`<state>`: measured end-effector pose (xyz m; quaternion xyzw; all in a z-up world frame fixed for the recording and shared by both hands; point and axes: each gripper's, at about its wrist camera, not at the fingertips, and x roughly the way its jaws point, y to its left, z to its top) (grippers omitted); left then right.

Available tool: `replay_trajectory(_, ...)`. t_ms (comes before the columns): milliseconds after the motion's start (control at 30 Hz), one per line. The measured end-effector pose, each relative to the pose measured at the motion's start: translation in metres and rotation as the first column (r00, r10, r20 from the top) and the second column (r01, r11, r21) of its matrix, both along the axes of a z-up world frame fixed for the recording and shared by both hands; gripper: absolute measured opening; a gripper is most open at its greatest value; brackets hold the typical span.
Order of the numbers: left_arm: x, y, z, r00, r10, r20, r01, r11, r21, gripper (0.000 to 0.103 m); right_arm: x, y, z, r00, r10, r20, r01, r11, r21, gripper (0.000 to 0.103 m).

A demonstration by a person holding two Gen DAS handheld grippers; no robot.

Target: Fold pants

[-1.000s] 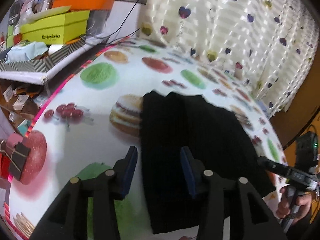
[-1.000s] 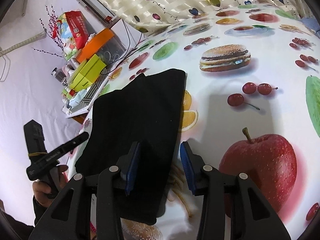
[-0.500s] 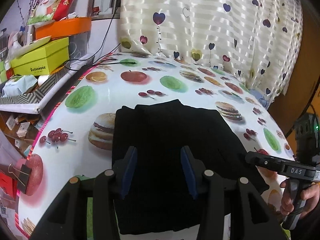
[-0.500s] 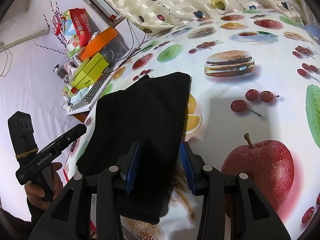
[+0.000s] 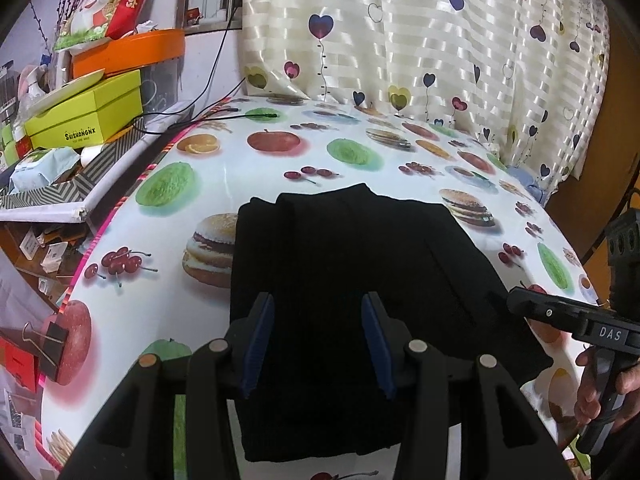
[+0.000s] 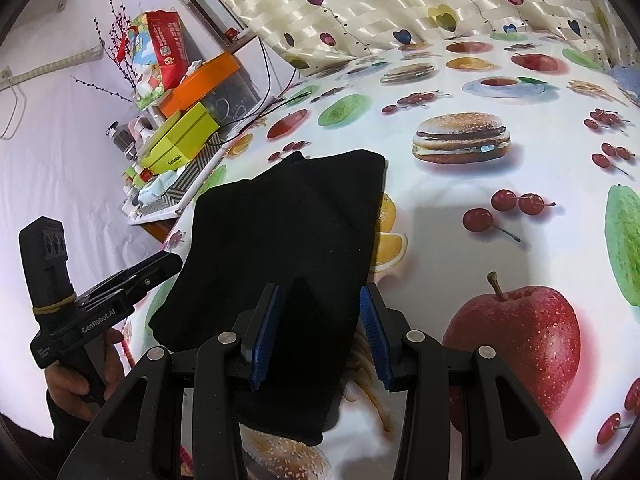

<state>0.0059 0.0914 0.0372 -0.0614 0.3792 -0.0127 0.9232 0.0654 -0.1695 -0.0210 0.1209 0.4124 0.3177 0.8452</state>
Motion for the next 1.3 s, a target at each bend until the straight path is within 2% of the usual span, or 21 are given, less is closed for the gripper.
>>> replay_trajectory(1300, -0.002, 0.019, -0.013, 0.998, 0.053, -0.021, -0.053, 0.998, -0.014, 0.048, -0.002, -0.001, -0.004, 1.000, -0.011, -0.014, 0.011, 1.000, -0.001, 0.042)
